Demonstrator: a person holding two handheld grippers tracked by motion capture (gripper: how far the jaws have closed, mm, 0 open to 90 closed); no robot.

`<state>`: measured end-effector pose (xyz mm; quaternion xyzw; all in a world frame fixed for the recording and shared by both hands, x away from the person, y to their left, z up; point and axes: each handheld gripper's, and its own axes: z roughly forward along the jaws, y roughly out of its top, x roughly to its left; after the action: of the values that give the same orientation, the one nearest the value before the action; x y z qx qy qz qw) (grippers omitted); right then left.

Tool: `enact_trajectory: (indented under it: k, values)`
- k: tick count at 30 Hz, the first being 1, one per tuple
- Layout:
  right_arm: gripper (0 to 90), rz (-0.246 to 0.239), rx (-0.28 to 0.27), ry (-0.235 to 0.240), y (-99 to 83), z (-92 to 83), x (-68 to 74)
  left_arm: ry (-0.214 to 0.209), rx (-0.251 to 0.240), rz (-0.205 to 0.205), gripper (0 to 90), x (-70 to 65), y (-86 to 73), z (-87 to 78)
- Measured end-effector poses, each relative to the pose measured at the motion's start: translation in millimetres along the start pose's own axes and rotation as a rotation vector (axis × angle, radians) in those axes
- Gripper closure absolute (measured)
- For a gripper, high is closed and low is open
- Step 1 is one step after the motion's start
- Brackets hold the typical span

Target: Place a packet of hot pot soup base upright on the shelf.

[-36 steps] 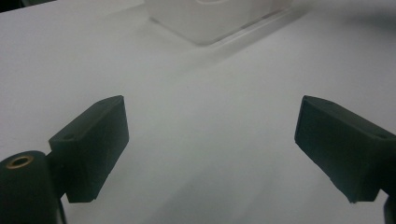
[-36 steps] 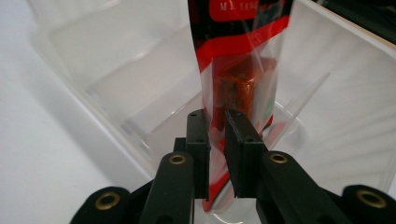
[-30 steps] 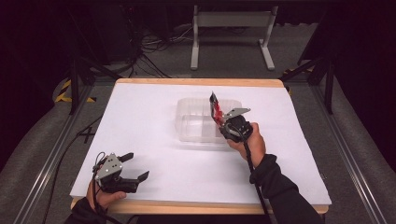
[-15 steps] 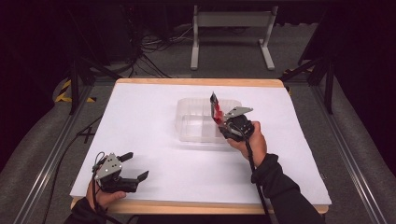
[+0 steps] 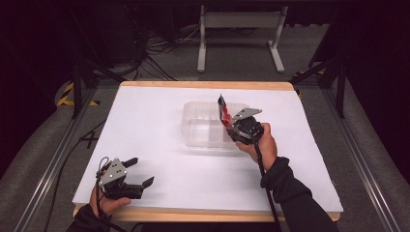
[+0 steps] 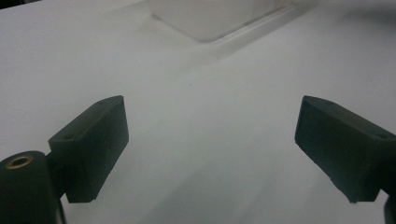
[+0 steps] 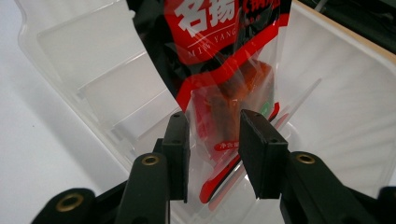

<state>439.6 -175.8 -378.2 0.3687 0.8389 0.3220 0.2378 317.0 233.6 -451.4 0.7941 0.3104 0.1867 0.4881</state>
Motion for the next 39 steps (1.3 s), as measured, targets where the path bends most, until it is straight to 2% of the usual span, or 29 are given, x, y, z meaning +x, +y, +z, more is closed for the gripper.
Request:
enact_trajectory:
  k: [7,19,39]
  values:
    - [60.9,-0.018,0.005,-0.018,6.8,-1.4,-0.4,0.015,0.0,0.003,10.5,3.1,-0.9,-1.6]
    - [58.1,-0.01,-0.006,0.002,6.0,-12.7,-4.5,0.03,-0.002,-0.002,10.5,5.6,-1.8,-3.9]
    - [55.3,-0.083,-0.044,0.02,-1.9,-47.7,-11.1,0.046,0.015,0.004,10.5,7.2,-3.3,-3.5]
